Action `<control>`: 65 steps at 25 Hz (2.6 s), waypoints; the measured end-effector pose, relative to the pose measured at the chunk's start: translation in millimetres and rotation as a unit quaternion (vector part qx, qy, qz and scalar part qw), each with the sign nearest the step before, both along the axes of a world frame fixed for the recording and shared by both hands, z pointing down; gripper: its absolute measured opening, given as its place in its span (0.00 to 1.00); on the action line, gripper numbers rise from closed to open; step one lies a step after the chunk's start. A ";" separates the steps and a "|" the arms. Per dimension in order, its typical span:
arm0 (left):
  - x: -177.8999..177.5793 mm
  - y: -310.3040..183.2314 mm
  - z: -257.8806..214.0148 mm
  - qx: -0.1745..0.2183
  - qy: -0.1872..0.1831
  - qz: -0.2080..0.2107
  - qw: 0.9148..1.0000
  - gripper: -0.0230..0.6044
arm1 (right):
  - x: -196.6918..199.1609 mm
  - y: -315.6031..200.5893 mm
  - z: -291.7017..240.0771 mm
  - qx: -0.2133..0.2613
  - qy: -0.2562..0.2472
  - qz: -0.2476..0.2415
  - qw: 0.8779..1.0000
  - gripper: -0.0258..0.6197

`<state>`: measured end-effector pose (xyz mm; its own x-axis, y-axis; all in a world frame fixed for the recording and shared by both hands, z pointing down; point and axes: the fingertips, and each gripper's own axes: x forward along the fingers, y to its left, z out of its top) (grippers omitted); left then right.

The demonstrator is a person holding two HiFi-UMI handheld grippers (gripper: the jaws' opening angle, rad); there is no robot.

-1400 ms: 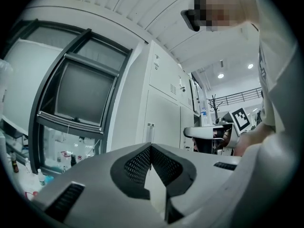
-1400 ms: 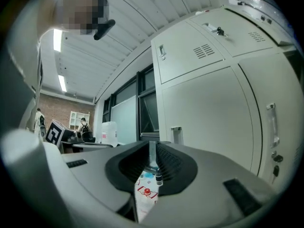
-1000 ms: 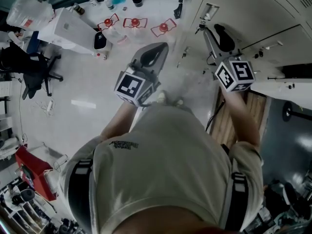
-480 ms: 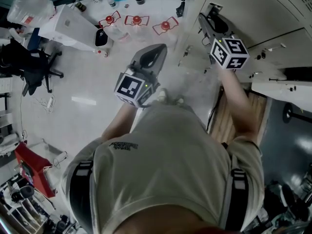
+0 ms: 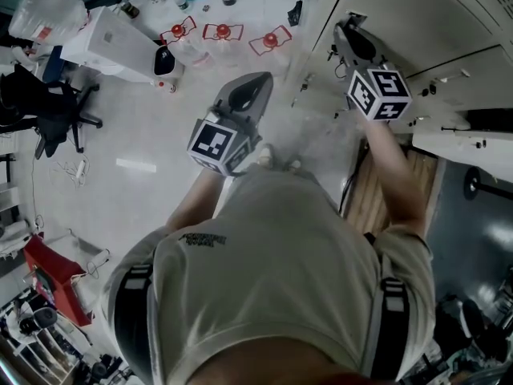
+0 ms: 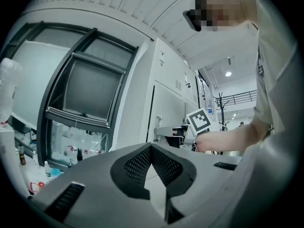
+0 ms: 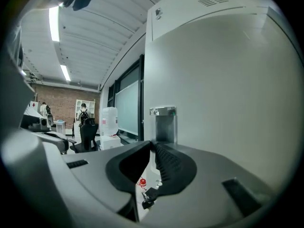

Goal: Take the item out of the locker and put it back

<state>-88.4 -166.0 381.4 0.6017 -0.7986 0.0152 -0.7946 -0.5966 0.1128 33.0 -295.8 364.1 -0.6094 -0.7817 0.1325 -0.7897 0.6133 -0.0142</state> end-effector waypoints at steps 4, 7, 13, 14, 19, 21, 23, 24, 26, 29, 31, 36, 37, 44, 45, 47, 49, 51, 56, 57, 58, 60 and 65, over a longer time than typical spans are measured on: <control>5.9 1.0 -2.9 0.000 -0.002 0.012 1.000 0.05 | 1.6 30.6 -1.6 -0.002 0.003 -0.022 1.000 0.11; 13.0 -0.7 -1.6 0.001 -0.003 0.025 1.000 0.05 | 7.2 57.0 -1.4 -0.001 0.000 -0.038 0.999 0.12; 37.1 -1.3 -6.3 -0.002 -0.002 0.061 0.998 0.05 | 26.3 106.9 -0.9 0.014 -0.010 -0.060 0.998 0.13; 41.7 -1.3 -6.5 -0.004 -0.005 0.068 0.998 0.05 | 30.1 113.9 -1.0 0.017 -0.013 -0.061 0.998 0.13; 63.5 -2.9 -8.1 -0.004 -0.011 0.097 0.995 0.05 | 50.4 143.0 -2.2 0.030 -0.028 -0.067 0.997 0.13; 71.3 -3.5 -8.5 -0.004 -0.011 0.107 0.994 0.05 | 60.8 154.4 -2.2 0.034 -0.037 -0.066 0.997 0.13; 78.4 -4.1 -7.7 -0.005 -0.013 0.115 0.993 0.05 | 73.2 166.6 -2.0 0.038 -0.042 -0.064 0.996 0.12; 81.6 -4.5 -7.2 -0.006 -0.014 0.119 0.993 0.05 | 79.7 172.6 -2.2 0.041 -0.042 -0.063 0.996 0.12; 87.6 -5.3 -6.3 -0.004 -0.013 0.125 0.992 0.05 | 92.1 183.9 -3.1 0.047 -0.039 -0.060 0.996 0.12; 97.0 -4.7 -4.8 0.002 -0.012 0.133 0.991 0.05 | 118.1 197.0 -4.5 0.054 -0.032 -0.032 0.997 0.05; 104.0 -1.9 -4.0 0.001 -0.015 0.138 0.990 0.05 | 146.1 200.4 -6.4 0.053 -0.043 0.004 0.998 0.04; 117.9 2.5 -0.9 -0.009 -0.024 0.144 0.989 0.05 | 195.6 212.2 -18.6 0.069 -0.084 0.049 0.993 0.04; 120.2 3.3 -0.9 -0.011 -0.025 0.143 0.989 0.05 | 197.7 218.4 -21.9 0.079 -0.080 0.049 0.992 0.04; 124.5 4.1 -3.7 -0.007 -0.025 0.135 0.991 0.05 | 184.3 262.1 -79.8 0.175 -0.048 0.029 0.983 0.04; 123.5 3.1 -5.7 -0.003 -0.023 0.132 0.991 0.05 | 178.2 264.8 -88.9 0.188 -0.044 0.017 0.981 0.04; 121.3 1.6 -10.0 0.004 -0.021 0.126 0.992 0.05 | 165.8 266.6 -105.0 0.211 -0.044 -0.003 0.976 0.04; 119.8 1.0 -15.9 0.011 -0.020 0.122 0.992 0.05 | 151.8 264.3 -119.6 0.229 -0.055 -0.021 0.972 0.04; 118.9 0.5 -25.0 0.020 -0.017 0.120 0.992 0.05 | 136.1 258.8 -131.1 0.240 -0.064 -0.041 0.968 0.04; 110.9 -2.5 -54.8 0.045 -0.003 0.105 0.993 0.05 | 103.3 230.1 -141.3 0.244 -0.067 -0.056 0.966 0.04; 108.8 -2.9 -59.7 0.050 -0.002 0.101 0.994 0.05 | 98.9 221.4 -139.8 0.239 -0.064 -0.048 0.968 0.04; 107.0 -3.3 -64.0 0.055 -0.003 0.098 0.994 0.05 | 95.3 211.9 -137.2 0.230 -0.060 -0.036 0.971 0.04; 104.1 -3.3 -69.9 0.066 -0.006 0.091 0.994 0.05 | 91.2 191.8 -127.8 0.203 -0.053 -0.001 0.978 0.04; 102.6 -0.9 -68.1 0.074 -0.022 0.077 0.994 0.05 | 79.8 157.2 -100.6 0.137 -0.076 0.056 0.986 0.05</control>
